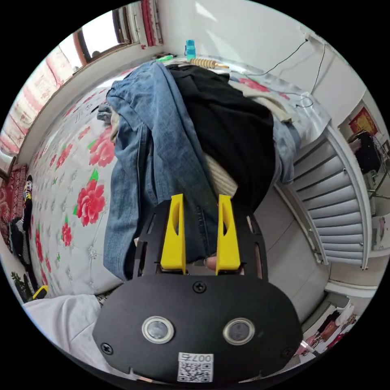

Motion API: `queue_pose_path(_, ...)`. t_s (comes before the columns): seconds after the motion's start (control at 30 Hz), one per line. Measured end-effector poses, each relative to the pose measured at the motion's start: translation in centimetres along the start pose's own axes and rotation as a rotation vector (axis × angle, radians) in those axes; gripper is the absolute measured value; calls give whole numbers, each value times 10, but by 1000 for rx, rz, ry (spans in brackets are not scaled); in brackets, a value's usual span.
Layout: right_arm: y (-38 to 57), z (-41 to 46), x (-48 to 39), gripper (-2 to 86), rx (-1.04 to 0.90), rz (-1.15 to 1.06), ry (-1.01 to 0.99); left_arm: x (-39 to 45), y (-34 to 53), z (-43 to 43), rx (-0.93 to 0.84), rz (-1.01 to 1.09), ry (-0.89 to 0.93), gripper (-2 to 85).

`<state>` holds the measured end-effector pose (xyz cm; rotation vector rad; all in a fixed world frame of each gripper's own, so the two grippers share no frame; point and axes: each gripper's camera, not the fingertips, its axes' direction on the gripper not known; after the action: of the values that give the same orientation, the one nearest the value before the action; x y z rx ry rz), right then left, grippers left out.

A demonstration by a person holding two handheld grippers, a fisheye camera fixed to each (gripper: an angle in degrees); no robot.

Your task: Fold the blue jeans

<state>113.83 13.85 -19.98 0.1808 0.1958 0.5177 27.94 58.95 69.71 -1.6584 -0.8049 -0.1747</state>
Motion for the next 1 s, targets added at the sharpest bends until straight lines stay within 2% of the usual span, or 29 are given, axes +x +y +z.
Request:
queue_pose_path(0.13,-10,-15,11,21,-14,41,-37,-9,3,-11,36,-24,27,-9)
queue_pose_path(0.27,-9,-65,-14,3,121,-161,-254,-2,24,-31,103,22,-13,-7)
queue_pose_path(0.4,-9,-116,-91,-1,233,-454,-549,-9,54,-47,176,30,1,4)
queue_pose_path(0.43,-9,-130,-122,-1,247,-552,-637,-14,64,-53,213,17,27,26)
queue_pose_path(0.53,-4,-152,-192,-2,246,-738,-735,-29,86,-70,308,-8,96,97)
queue_pose_path(0.6,15,-167,-267,-2,231,-943,-777,-37,100,-80,361,-17,133,127)
queue_pose_path(0.67,34,-171,-318,-2,179,-1057,-839,-46,121,-94,429,-23,164,145)
queue_pose_path(0.73,60,-173,-362,-1,90,-1197,-962,-54,137,-100,462,-49,152,153)
queue_pose_path(0.83,142,-176,-426,3,-132,-1525,-1158,-73,164,-102,482,-143,108,161)
queue_pose_path(1.0,171,-137,-434,19,-194,-1622,-997,-117,216,-96,493,-379,111,161)
